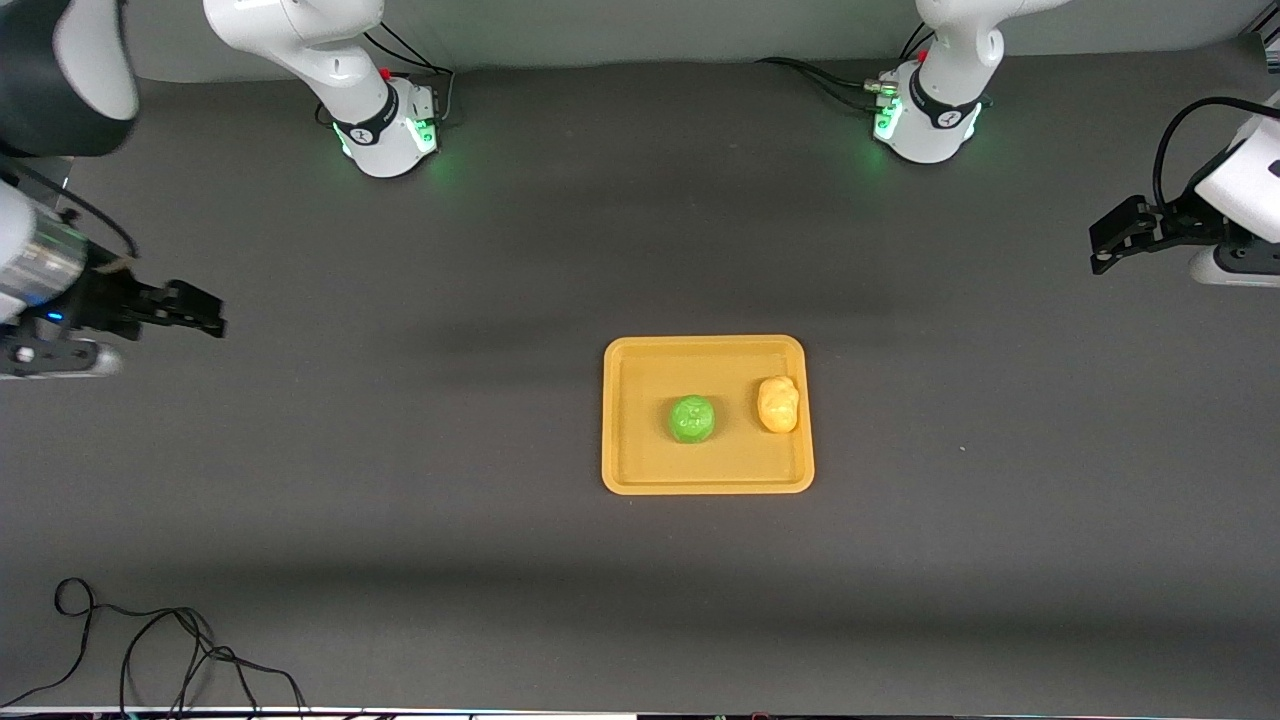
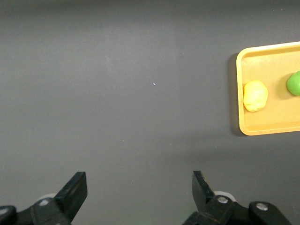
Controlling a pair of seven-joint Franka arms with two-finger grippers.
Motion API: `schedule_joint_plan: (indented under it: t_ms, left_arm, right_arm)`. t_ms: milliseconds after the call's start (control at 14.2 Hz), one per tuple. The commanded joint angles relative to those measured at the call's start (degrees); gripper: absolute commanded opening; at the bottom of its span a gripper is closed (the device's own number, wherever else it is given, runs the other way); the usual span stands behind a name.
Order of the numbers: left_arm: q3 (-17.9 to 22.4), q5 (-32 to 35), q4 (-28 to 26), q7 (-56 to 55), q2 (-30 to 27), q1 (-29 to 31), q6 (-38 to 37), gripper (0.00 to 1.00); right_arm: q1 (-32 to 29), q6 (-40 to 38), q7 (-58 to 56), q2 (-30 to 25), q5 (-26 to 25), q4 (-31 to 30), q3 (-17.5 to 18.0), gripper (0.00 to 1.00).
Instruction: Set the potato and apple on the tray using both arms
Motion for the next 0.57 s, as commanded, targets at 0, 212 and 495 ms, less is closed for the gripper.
schedule_joint_plan:
  t_ms: [0,212,495]
  left_arm:
    - [0.44,-0.47,0.28,0.13,-0.78,-0.49,-0.99,1.00]
    - [0.44,-0.47,0.28,0.04,-0.78,-0.49,-0.99,1.00]
    - [0.44,-0.47,0.28,0.04,-0.78,-0.49,-0.99,1.00]
  right_arm:
    - [-4.51,0.79,-3.20,-2.14,1.48,-1.79,1.23,1.00]
    - [-4.96,0.62,-2.94,-2.05,1.39,-0.91,1.14,1.00]
    - [-4.26,-2.62,-2.15,-1.87,0.77,0.06,1.32,1.00]
